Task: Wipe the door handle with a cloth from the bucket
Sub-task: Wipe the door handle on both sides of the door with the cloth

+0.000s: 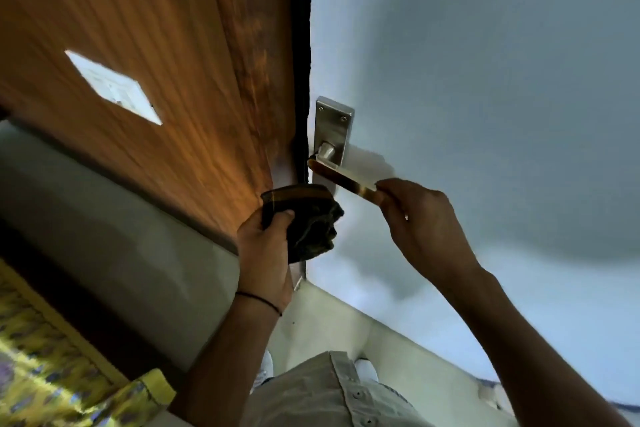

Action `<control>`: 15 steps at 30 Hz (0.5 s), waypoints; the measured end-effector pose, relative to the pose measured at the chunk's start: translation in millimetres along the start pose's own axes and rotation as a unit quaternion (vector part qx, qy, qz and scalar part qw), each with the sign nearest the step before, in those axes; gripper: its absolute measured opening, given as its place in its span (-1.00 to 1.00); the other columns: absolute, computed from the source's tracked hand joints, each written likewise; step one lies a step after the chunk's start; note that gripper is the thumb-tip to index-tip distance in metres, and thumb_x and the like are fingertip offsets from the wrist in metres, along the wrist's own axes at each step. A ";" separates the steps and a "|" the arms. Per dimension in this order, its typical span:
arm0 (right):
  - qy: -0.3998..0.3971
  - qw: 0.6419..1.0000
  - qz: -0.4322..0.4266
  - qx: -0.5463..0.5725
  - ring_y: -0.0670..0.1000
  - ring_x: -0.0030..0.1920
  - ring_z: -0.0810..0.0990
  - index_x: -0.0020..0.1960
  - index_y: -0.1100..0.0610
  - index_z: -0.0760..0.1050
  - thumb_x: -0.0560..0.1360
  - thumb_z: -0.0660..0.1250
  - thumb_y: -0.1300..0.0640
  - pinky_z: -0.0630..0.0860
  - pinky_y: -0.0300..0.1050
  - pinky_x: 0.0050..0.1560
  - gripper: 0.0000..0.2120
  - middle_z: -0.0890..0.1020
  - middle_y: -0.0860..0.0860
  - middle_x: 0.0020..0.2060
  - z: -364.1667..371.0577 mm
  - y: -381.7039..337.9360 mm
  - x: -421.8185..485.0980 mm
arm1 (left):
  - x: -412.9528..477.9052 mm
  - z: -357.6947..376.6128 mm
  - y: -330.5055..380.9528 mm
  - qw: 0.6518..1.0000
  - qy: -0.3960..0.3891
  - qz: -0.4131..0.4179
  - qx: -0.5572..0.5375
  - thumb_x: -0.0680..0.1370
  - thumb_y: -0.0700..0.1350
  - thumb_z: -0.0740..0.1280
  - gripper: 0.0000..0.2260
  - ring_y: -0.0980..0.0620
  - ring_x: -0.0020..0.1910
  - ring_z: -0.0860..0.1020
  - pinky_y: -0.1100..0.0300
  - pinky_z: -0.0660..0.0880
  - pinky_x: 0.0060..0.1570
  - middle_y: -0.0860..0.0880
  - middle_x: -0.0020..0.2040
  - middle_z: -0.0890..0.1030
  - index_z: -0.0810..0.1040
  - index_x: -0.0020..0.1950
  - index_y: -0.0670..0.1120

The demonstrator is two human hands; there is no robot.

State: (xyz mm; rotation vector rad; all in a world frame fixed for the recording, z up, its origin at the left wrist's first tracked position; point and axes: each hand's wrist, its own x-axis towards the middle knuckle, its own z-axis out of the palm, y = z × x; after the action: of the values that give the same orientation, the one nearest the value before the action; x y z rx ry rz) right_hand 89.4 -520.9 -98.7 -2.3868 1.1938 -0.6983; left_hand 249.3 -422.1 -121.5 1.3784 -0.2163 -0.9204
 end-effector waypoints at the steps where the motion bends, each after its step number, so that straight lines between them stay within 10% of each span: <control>1: -0.017 1.000 -0.005 0.022 0.06 -0.37 0.53 0.03 0.15 0.63 0.64 0.26 0.15 0.41 -0.11 -0.36 -0.82 0.58 0.02 -0.36 -4.8 3.3 2.0 | -1.3 8.9 0.1 1.000 0.018 0.002 -0.016 0.61 -0.30 0.21 -0.78 0.04 -0.19 0.71 0.29 0.60 -0.33 -0.06 -0.12 0.72 0.64 0.07 -0.15; 7: -0.062 0.988 -0.006 0.139 0.02 -0.30 0.53 -0.19 0.23 0.61 0.62 0.26 0.11 0.42 -0.10 -0.23 -0.70 0.59 0.13 -0.37 -12.9 19.3 17.1 | -6.8 63.4 -6.6 0.983 0.126 0.079 -0.107 0.62 -0.20 0.24 -0.80 0.04 -0.08 0.69 0.27 0.61 -0.13 -0.07 -0.05 0.71 0.63 0.14 -0.19; 13: -0.096 0.981 -0.061 0.156 -0.01 -0.41 0.47 -0.35 0.19 0.55 0.52 0.34 0.21 0.33 -0.26 -0.40 -0.74 0.48 0.01 -0.51 -11.7 34.4 35.1 | 4.7 88.6 -55.9 0.968 0.178 0.061 -0.165 0.38 0.45 0.31 -0.30 0.04 0.41 0.46 -0.09 0.29 0.47 0.07 0.39 0.52 0.45 0.43 0.13; 15: -0.102 0.978 -0.081 0.161 0.01 -0.35 0.54 -0.25 0.22 0.64 0.51 0.34 0.21 0.43 -0.11 -0.27 -0.81 0.59 0.09 -0.39 -10.8 37.9 36.3 | -2.0 101.2 -59.4 0.975 0.136 0.082 -0.156 0.50 0.36 0.24 -0.50 -0.03 0.42 0.45 -0.11 0.28 0.48 0.01 0.38 0.53 0.47 0.38 0.21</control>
State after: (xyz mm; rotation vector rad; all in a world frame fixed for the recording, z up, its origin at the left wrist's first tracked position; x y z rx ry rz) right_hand 78.0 -573.2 -100.8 -2.2323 0.7447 -0.6238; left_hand 158.8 -491.0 -150.6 1.1585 0.0251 -0.5905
